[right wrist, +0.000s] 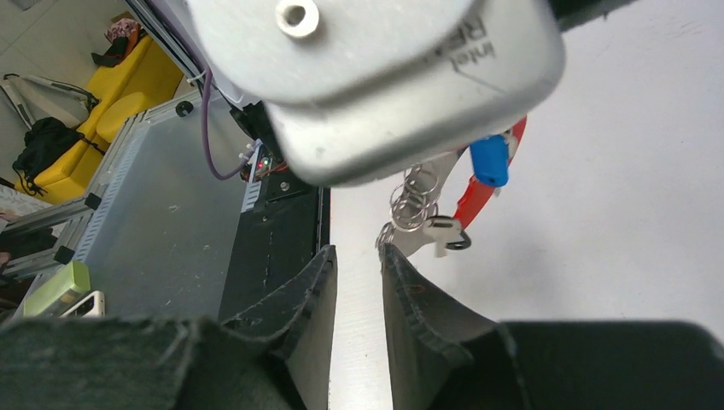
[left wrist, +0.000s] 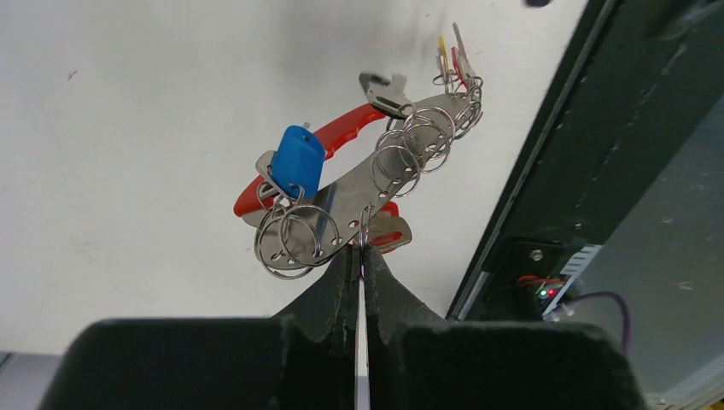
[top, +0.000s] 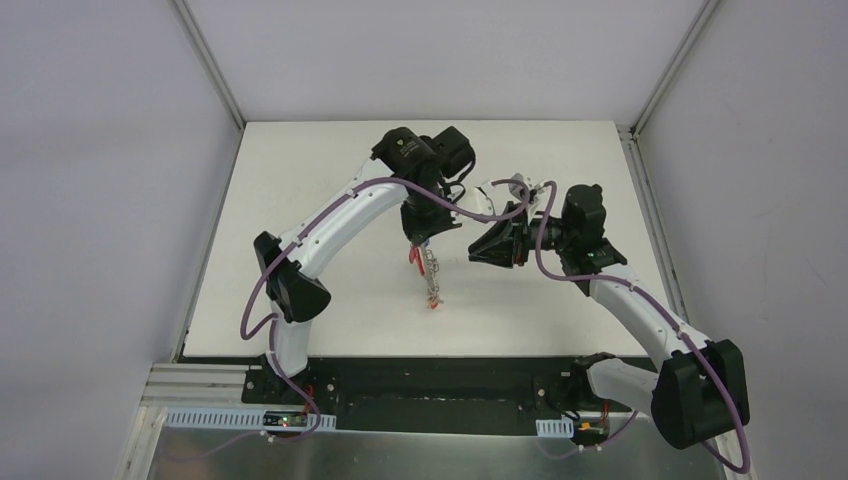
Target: Put the keys on the keyring
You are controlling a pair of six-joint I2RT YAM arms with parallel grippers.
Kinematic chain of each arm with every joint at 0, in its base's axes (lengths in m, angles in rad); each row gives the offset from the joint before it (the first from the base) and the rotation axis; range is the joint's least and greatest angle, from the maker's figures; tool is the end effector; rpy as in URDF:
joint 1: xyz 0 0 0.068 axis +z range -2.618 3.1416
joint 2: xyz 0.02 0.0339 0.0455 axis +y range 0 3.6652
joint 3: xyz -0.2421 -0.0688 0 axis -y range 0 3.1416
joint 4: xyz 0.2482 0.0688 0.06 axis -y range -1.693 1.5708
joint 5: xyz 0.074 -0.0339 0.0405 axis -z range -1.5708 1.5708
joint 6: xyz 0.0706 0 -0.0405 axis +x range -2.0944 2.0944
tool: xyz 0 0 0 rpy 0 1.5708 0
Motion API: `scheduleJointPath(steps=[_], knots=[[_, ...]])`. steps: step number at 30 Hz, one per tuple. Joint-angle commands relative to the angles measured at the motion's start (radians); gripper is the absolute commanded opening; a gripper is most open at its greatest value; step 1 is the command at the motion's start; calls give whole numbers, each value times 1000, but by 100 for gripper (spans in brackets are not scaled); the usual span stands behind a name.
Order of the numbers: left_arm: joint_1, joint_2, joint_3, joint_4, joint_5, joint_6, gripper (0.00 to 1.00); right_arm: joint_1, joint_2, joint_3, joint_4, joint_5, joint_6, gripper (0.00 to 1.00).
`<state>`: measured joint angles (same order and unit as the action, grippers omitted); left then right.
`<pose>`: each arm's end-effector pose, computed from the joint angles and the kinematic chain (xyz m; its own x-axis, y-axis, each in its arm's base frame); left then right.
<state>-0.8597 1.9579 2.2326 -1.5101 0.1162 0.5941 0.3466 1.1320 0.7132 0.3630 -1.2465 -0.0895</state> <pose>0.2428 -0.2943 0.3267 -0.0755 0.9395 -0.3340 0.9892 0.1128 0.0935 0.2262 0.1528 0.2812 0.0370 -0.0169 -0.9992 -0.9991 -0.0234 -0.0366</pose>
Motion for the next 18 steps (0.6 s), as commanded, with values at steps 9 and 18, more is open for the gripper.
scheduleJointPath(steps=[9, 18], knots=[[54, -107, 32, 56, 353, -99, 0, -2, -8, -13, 289, -38, 216, 28], [56, -109, 12, 119, 434, -154, 0, 19, 31, -71, 547, -12, 384, 33]])
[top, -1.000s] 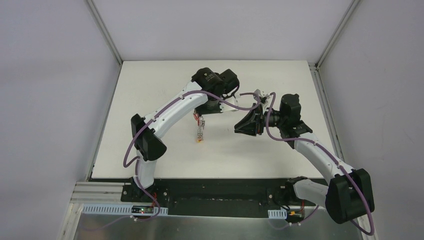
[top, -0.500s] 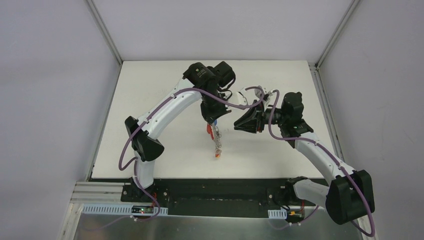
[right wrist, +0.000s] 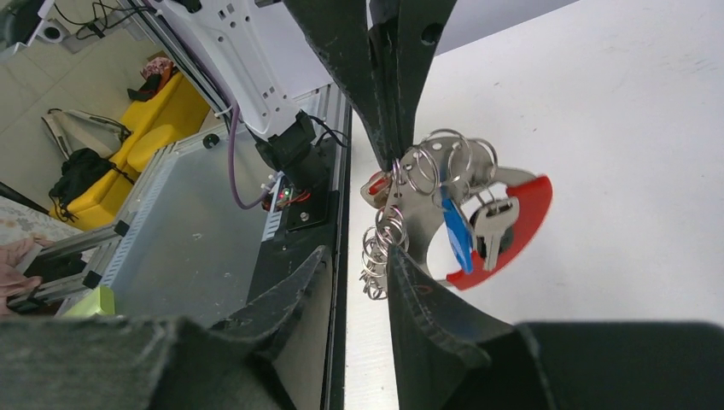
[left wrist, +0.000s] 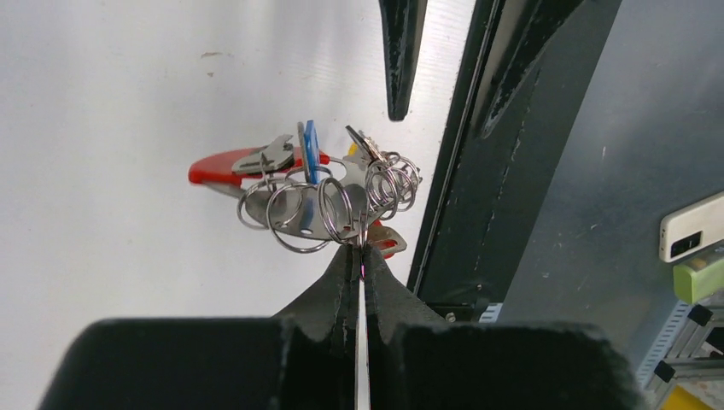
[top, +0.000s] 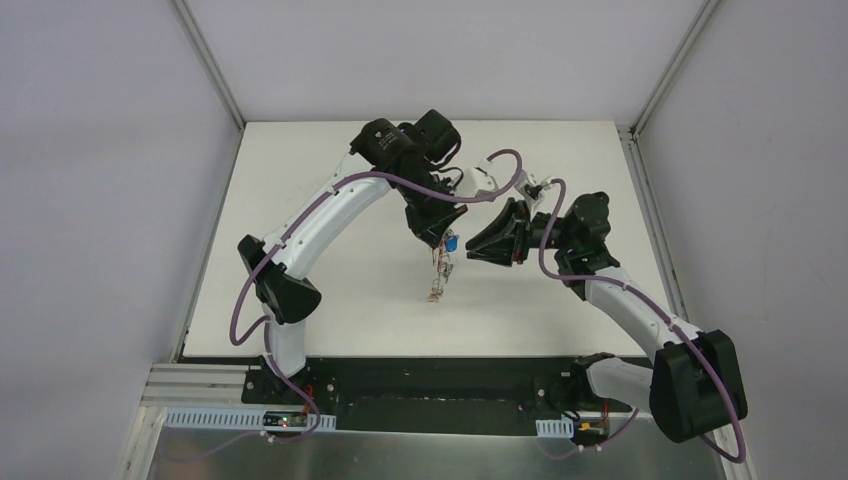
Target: Put the keys on the keyring
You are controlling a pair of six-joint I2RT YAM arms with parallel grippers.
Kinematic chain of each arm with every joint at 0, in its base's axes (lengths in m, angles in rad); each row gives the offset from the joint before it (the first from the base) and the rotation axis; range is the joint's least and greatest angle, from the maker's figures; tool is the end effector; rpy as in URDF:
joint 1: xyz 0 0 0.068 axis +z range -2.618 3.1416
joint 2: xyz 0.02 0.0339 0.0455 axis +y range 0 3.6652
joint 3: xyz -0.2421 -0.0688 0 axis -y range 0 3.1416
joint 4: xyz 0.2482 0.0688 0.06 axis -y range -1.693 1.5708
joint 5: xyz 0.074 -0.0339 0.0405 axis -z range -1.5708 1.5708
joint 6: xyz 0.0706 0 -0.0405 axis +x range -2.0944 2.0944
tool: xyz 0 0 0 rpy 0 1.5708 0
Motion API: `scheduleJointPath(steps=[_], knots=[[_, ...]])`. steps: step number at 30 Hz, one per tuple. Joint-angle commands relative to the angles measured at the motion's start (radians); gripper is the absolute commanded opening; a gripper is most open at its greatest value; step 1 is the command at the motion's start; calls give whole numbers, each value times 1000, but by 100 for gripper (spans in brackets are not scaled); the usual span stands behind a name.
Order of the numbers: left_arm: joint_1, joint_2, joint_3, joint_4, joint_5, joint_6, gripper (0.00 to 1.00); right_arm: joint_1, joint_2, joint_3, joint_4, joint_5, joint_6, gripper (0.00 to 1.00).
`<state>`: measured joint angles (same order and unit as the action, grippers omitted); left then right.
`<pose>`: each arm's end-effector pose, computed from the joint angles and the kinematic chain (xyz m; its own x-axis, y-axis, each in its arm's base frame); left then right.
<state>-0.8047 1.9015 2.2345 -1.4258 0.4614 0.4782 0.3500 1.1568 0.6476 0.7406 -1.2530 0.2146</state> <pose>0.2385 -0.2932 0.3585 -0.1843 0.7859 -0.5903 0.9822 0.1257 -0.1393 0.2232 0.1529 0.2886 0.0027 0.0718 -0.9974 -0.9992 -0.0397 -0.0056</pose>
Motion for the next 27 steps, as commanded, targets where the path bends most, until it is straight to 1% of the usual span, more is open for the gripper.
scheduleJointPath(steps=[1, 11, 18, 27], knots=[[2, -53, 10, 42, 98, -43, 0, 21, 7, -8, 176, -4, 82, 33], [1, -33, 10, 52, 162, -63, 0, 46, 17, -10, 196, 21, 75, 33], [1, -36, 1, 49, 191, -54, 0, 47, 20, 2, 143, 30, 37, 33], [1, -32, 0, 49, 219, -58, 0, 52, 27, 10, 118, 31, 22, 34]])
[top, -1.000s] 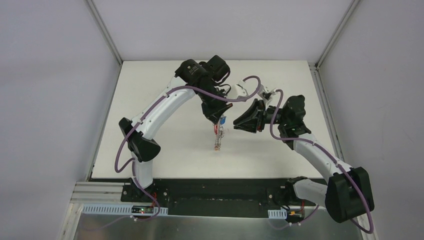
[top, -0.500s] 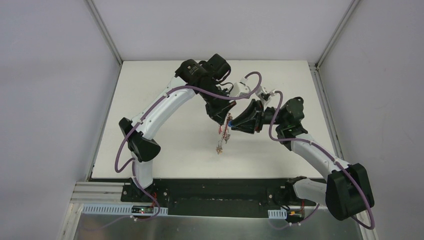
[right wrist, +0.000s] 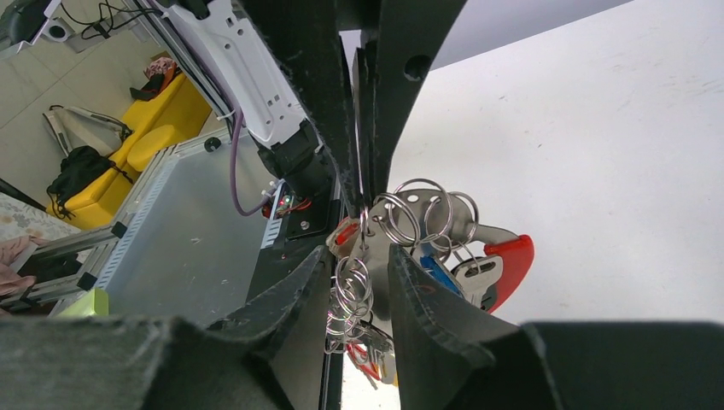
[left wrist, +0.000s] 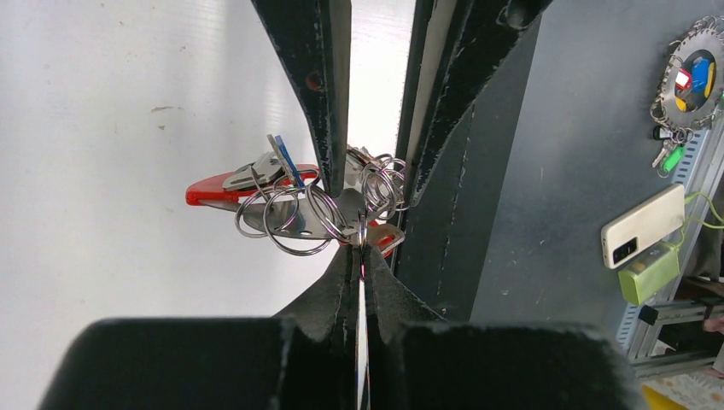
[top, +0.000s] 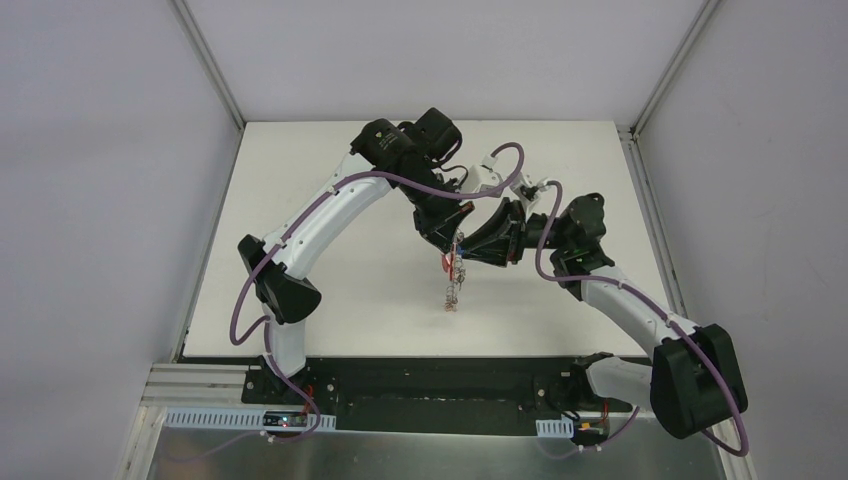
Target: Put the keys on the keyring
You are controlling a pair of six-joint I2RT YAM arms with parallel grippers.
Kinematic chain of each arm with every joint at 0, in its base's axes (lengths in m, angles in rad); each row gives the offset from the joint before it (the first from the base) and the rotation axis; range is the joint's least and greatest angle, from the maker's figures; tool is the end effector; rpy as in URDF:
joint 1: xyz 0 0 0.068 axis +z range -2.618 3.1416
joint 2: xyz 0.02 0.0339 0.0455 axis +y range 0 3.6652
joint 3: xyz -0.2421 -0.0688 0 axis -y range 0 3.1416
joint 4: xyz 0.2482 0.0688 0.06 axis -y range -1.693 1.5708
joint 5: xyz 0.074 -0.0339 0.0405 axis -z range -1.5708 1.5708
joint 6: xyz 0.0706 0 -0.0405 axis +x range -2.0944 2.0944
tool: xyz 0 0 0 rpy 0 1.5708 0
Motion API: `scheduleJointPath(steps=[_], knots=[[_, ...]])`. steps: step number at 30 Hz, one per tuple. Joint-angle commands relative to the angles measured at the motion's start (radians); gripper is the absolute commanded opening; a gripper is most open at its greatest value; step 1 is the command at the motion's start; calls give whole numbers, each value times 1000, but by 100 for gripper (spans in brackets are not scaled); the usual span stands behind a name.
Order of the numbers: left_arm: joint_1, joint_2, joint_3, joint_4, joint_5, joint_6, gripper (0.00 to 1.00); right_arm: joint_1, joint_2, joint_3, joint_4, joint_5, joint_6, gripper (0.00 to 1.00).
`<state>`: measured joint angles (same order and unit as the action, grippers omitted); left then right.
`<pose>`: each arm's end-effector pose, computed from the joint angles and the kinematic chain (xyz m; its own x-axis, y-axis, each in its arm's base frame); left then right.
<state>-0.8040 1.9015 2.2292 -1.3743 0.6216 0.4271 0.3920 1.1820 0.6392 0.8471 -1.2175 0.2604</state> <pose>0.2341 -0.3022 0.3654 -0.2204 0.7141 -0.6644 0.9657 0.0641 -0.2515 0.2202 0.1627 0.2902 0.0205 0.1049 -0.9943 -0.9984 -0.0509 -0.0260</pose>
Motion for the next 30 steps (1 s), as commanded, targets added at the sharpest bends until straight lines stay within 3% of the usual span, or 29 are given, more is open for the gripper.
scheduleJointPath(steps=[1, 30], knots=[[0, -31, 6, -1, 64, -8, 0, 11, 2, 20, 11, -5, -25, 34], [-1, 12, 10, 13, 82, -40, 0, 29, 14, 40, -7, -6, -27, 11]])
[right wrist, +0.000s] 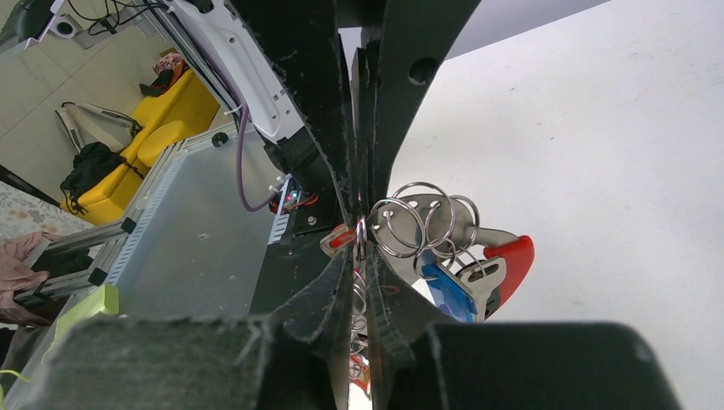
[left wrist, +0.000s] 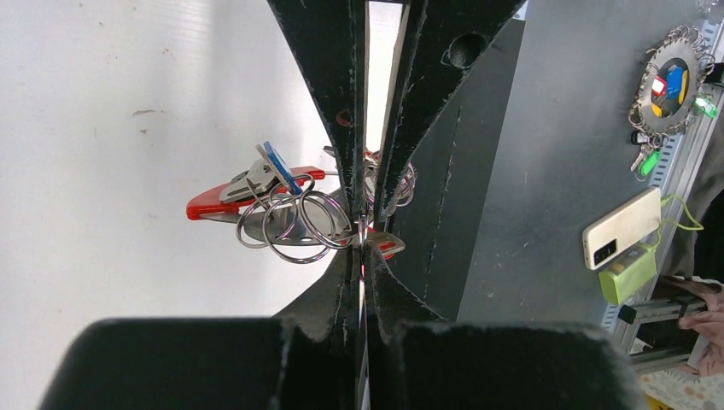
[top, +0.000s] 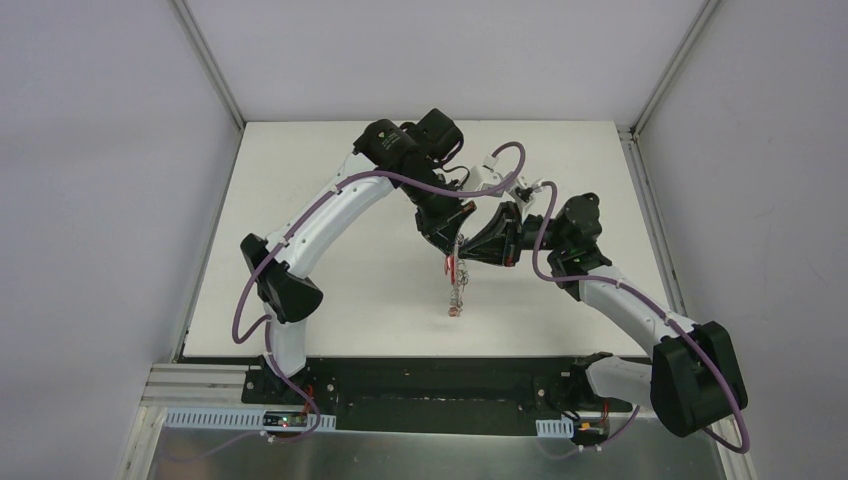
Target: Put the keys on the keyring
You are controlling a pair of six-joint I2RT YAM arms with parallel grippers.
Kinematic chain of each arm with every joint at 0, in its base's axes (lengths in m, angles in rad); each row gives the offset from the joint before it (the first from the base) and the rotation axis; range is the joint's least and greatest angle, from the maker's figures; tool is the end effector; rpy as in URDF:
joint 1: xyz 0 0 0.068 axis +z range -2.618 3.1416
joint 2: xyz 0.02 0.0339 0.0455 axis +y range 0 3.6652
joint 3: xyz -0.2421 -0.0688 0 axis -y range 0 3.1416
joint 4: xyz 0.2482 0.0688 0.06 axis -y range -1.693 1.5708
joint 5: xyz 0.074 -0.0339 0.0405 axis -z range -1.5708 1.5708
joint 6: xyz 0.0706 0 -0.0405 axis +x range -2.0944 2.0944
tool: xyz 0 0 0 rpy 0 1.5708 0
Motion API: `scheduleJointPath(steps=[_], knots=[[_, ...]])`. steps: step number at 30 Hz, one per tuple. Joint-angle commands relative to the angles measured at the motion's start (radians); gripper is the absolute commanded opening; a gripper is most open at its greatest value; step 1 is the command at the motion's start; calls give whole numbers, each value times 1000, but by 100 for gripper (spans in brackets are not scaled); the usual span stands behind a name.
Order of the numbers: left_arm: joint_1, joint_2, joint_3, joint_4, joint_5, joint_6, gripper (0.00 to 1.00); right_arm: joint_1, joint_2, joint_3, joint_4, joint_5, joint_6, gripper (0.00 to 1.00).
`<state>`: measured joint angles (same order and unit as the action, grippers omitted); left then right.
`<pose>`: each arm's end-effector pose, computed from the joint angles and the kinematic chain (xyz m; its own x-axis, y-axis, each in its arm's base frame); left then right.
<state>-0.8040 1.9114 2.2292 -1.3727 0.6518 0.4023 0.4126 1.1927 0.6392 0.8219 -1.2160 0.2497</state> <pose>0.2343 -0.3049 0.3631 -0.2499 0.7080 -0.6605 0.9542 0.0640 -0.2924 0.2192 0.1682 0.2852 -0.0037 0.0921 -0.9957 -0.9976 -0.0692 -0.0027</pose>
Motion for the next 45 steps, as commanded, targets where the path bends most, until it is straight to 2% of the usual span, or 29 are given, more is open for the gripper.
scheduleJointPath(steps=[1, 16, 30, 35, 45], knots=[[-1, 4, 10, 13, 53, -16, 0, 10, 4, 40, 14, -5, -20, 11], [-13, 35, 6, 26, 65, -29, 0, 16, 7, 47, -20, 13, -40, 2], [-17, 50, -11, 63, 62, -60, 0, 17, -1, 47, -29, 3, -44, 5], [-17, 52, -22, 81, 66, -75, 0, 15, -5, 49, -29, 7, -33, 0], [-6, 26, -65, 102, 69, -61, 0, -25, -24, 35, 8, 17, 5, 0]])
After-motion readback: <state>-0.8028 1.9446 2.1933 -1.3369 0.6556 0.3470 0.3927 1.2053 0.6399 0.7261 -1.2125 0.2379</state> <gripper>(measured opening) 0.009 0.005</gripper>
